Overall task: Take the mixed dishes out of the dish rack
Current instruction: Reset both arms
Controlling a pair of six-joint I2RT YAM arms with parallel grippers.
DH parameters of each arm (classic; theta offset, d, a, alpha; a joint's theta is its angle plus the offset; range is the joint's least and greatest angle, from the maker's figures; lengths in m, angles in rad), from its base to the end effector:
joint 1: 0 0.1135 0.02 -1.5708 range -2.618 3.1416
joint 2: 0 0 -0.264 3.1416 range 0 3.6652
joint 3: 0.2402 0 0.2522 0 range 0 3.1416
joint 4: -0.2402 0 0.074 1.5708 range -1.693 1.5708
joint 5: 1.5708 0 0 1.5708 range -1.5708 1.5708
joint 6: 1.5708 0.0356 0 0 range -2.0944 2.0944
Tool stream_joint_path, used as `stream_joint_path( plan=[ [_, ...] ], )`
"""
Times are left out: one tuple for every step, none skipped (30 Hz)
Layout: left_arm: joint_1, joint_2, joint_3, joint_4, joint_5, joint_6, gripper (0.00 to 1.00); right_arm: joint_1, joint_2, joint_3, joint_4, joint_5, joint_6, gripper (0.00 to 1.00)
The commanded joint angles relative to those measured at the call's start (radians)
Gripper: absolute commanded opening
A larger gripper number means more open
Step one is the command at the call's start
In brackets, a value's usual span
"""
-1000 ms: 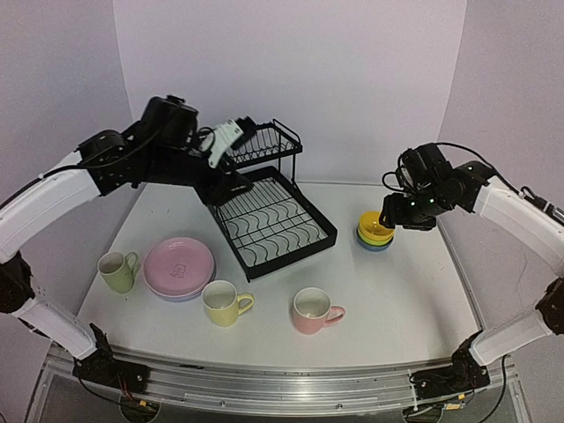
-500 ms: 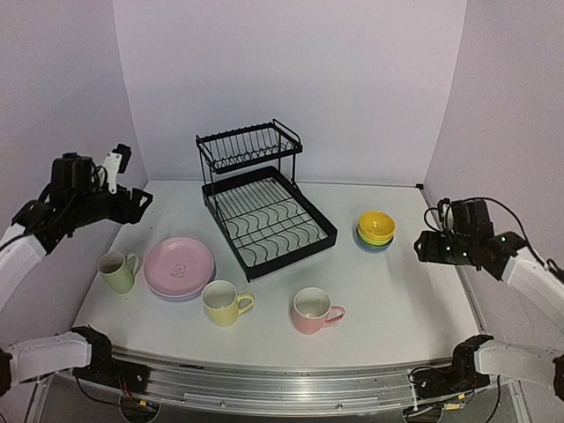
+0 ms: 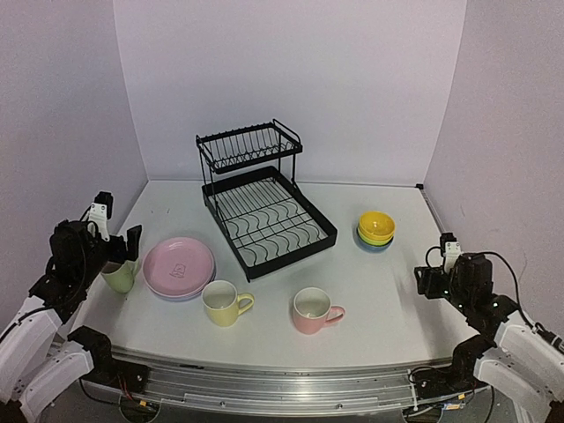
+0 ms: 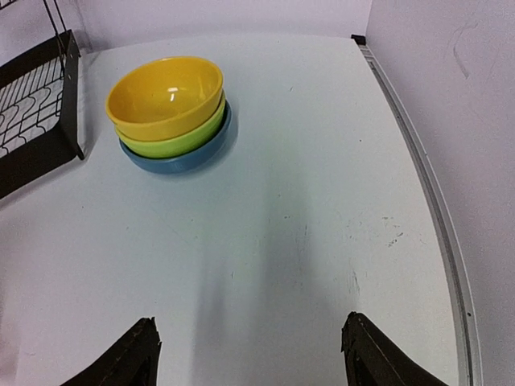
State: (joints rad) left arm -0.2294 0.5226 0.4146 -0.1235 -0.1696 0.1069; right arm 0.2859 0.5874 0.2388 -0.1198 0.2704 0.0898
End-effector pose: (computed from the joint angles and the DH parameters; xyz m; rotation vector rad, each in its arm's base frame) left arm 0.1449 -0.0277 0.2535 0.1814 1.7902 0.0653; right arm 0.1443 0.0325 0.1836 -0.0295 2.0209 -0.0379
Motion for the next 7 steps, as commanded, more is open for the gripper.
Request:
stream_joint_path(
  plan=[
    [0.006, -0.051, -0.071, 0.185, -0.025, -0.045, 1.00, -0.002, -0.052, -0.041, 0.109, 0.038, -0.009, 0.74],
    [0.006, -0.061, -0.086, 0.203, -0.030, -0.061, 1.00, -0.002, -0.059, -0.046, 0.110, 0.033, -0.006, 0.75],
    [0.006, -0.066, -0.100, 0.221, -0.031, -0.067, 0.99, -0.002, -0.061, -0.049, 0.109, 0.032, -0.002, 0.75],
    [0.006, -0.072, -0.109, 0.237, -0.031, -0.073, 0.99, -0.003, -0.063, -0.050, 0.110, 0.029, 0.000, 0.75],
    [0.006, -0.073, -0.112, 0.239, -0.026, -0.075, 0.99, -0.002, -0.063, -0.047, 0.110, 0.030, 0.001, 0.75],
    [0.005, -0.074, -0.112, 0.237, -0.022, -0.077, 0.99, -0.002, -0.061, -0.044, 0.110, 0.031, 0.000, 0.75],
    [0.005, -0.076, -0.110, 0.234, -0.019, -0.077, 0.99, -0.002, -0.057, -0.039, 0.110, 0.030, -0.001, 0.75]
  ],
)
